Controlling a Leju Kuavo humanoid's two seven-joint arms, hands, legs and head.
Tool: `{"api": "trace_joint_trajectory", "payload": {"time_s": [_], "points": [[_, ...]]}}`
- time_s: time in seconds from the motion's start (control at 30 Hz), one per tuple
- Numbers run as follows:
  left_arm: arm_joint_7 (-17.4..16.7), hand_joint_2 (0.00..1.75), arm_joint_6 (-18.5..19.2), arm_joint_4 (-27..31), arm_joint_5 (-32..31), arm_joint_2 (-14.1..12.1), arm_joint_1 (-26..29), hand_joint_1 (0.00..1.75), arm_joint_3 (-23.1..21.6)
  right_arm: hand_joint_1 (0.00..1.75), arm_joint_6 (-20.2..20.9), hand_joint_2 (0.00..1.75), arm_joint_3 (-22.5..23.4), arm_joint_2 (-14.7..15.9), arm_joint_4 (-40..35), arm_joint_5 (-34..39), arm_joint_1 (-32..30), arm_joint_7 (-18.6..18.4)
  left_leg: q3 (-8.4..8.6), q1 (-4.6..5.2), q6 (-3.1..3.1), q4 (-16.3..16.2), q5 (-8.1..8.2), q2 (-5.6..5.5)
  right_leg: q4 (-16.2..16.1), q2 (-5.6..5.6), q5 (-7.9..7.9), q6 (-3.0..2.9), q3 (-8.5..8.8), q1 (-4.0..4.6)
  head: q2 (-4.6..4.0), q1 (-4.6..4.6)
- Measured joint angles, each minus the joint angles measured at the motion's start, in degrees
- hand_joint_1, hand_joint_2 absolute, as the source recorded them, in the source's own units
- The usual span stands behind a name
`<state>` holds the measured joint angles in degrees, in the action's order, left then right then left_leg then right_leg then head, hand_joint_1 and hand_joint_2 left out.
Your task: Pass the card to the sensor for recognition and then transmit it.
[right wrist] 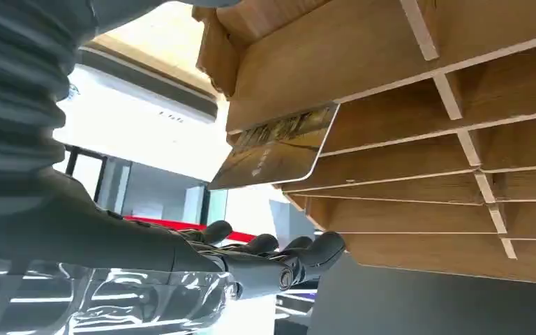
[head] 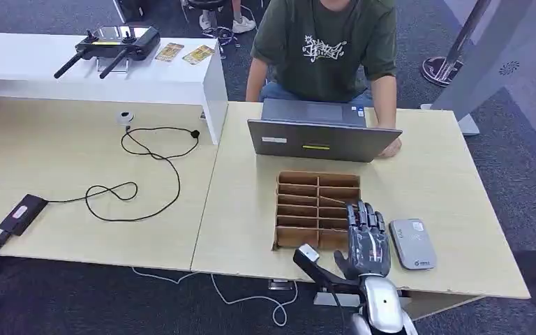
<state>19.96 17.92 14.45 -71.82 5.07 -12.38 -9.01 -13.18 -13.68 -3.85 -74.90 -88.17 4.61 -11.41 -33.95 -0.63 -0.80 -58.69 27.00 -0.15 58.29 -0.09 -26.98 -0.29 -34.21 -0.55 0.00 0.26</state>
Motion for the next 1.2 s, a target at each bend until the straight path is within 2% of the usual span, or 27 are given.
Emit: {"api": "trace_joint_trajectory", "payload": {"time_s": [0.07,0.1,0.13,0.17,0.23,0.4,0.67,0.7,0.8,0.87,1.2], "points": [[0.09,0.0,-0.02,0.0,0.02,0.0,0.01,0.0,0.0,0.0,-0.09,1.75,0.04,0.0,0.0,0.0,0.0,0.09,0.0,0.0,0.0,0.0,0.0,0.0,0.0,0.0,0.0,0.0,0.0,0.0,0.0,-0.02],[0.17,0.0,-0.02,0.0,0.02,0.0,0.01,0.0,0.0,0.3,-0.09,1.75,0.04,0.0,0.0,0.0,0.0,0.09,0.0,0.0,0.0,0.0,0.0,0.0,0.0,0.0,0.0,0.0,0.0,0.0,0.0,0.0],[0.17,0.0,-0.02,0.0,0.04,0.0,0.01,0.0,0.0,1.4,-0.11,1.75,0.07,0.0,0.0,0.0,0.0,0.09,0.0,0.0,0.0,0.0,0.0,0.0,0.0,0.0,0.0,0.0,0.0,0.0,0.0,0.0],[0.17,0.0,-0.02,0.0,0.07,0.0,0.02,0.0,0.0,1.73,-0.11,1.75,0.07,0.0,0.0,0.0,-0.01,0.09,0.0,0.0,0.0,0.0,0.0,0.0,0.0,0.0,0.0,0.0,0.0,0.0,0.0,-0.02],[0.17,0.0,-0.02,0.0,0.07,0.0,0.02,0.0,0.0,1.73,-0.11,1.75,0.11,0.0,0.0,0.0,-0.01,0.13,0.0,0.0,0.0,0.0,0.0,0.0,0.0,0.0,0.0,0.0,0.0,0.0,0.0,0.0],[0.28,0.0,-0.02,0.0,0.15,-0.02,0.02,0.0,0.0,1.55,-0.17,1.75,0.33,0.0,0.0,0.0,-0.01,0.63,0.0,0.0,0.0,0.0,0.0,0.0,0.0,0.0,0.0,0.0,0.0,0.0,0.0,0.0],[0.33,0.0,-0.02,0.0,0.26,0.0,0.02,0.0,0.0,1.54,-0.46,1.75,0.42,0.0,-0.17,0.0,0.49,0.61,0.01,0.0,0.0,0.0,0.0,0.01,0.0,0.0,0.0,0.0,0.01,0.0,0.0,-0.02],[0.33,0.0,-0.02,0.0,0.26,-0.02,0.02,0.0,0.0,1.45,-0.52,1.75,0.42,0.0,-0.17,0.0,0.53,0.61,0.01,0.0,0.0,0.0,0.0,0.0,0.0,0.0,0.0,0.0,0.01,0.0,0.0,-0.02],[0.35,0.0,-0.02,0.0,0.28,-0.02,0.03,0.0,0.0,1.43,-0.52,1.75,0.44,-0.02,-0.17,0.0,0.57,0.65,0.01,0.0,0.0,0.0,0.0,0.0,0.0,0.0,0.0,0.0,0.01,0.0,0.0,0.0],[0.35,0.0,-0.02,0.0,0.31,-0.02,0.02,0.0,0.0,1.34,-0.59,1.75,0.44,-0.02,-0.17,0.0,0.58,0.72,0.01,0.0,0.0,0.0,0.0,0.0,0.0,0.0,0.0,0.0,0.01,0.0,0.0,0.0],[0.5,0.0,-0.02,0.0,0.31,-0.07,0.03,0.0,0.0,1.33,-0.63,1.75,0.44,-0.02,-0.17,0.0,0.62,0.76,0.03,0.0,0.0,0.0,0.0,0.0,0.0,0.0,0.0,0.0,0.03,0.0,0.0,-0.02]]}}
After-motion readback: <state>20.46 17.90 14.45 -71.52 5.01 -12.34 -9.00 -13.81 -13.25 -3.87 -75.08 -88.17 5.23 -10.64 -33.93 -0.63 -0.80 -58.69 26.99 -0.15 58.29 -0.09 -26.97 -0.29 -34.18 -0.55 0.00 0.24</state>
